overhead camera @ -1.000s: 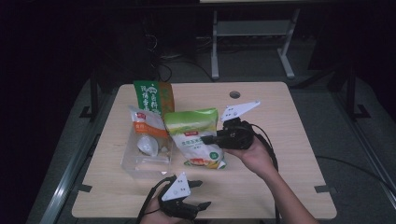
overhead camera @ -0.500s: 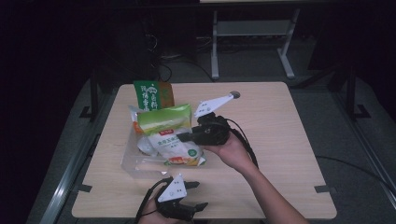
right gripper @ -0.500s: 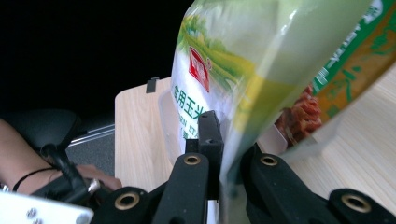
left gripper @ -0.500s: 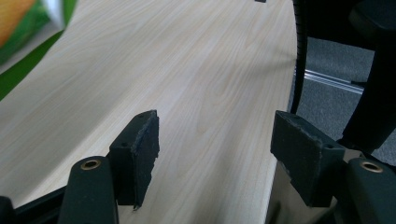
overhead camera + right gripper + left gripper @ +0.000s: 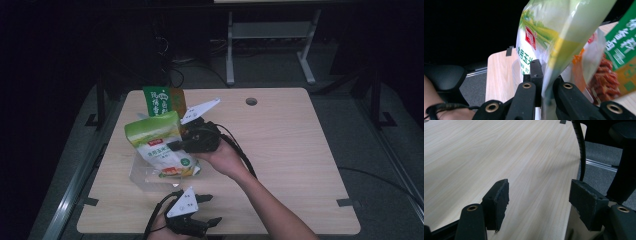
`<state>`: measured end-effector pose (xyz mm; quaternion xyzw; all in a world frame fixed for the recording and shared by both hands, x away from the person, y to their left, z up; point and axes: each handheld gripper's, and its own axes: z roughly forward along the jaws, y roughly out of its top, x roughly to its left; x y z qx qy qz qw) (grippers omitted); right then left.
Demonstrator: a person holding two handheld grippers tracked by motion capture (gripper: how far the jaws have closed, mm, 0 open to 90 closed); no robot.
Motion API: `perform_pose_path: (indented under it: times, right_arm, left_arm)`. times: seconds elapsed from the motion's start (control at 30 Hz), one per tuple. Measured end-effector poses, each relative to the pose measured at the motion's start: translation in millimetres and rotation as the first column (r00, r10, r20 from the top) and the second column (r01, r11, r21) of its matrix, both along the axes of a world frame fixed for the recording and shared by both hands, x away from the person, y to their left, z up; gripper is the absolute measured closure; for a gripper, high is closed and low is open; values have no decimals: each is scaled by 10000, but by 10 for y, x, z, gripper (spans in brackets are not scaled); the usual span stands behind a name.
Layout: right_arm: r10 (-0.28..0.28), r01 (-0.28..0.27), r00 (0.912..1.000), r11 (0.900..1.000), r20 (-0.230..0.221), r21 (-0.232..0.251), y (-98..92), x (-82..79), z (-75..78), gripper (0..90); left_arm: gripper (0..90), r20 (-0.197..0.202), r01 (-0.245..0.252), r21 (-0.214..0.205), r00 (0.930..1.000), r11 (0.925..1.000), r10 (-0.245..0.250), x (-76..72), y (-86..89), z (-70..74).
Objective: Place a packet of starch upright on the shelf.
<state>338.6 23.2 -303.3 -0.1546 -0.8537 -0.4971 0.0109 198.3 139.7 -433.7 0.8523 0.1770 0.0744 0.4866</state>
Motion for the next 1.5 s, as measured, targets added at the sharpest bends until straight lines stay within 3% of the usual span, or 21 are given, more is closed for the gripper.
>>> perform_pose_path:
  times: [0.53, 0.87, 1.07, 1.27, 1.5]
  right_arm:
    - [621, -613, 9971, 9980, -430, 175, 487, 106, -203, 878]
    - [830, -844, 9939, 9963, -729, -165, 681, 153, -445, 877]
    - [852, -897, 9924, 9948, -887, -479, 702, 145, -596, 869]
    - [950, -970, 9906, 9952, -988, -159, 601, 174, -546, 821]
    - [964, -1011, 9930, 9924, -678, -699, 555, 144, -570, 882]
  left_arm:
    - [320, 200, -13, -57, 9998, 10000, 14, 9, 42, 4]
    - [321, 87, -136, -170, 9999, 9998, 137, 13, 64, -13]
    - [321, 49, -193, -131, 9998, 9997, 193, 25, 68, -24]
    - [321, 66, -242, -104, 9997, 9997, 243, 42, 57, -37]
    - [321, -19, -419, -88, 9991, 9991, 419, 68, 67, -37]
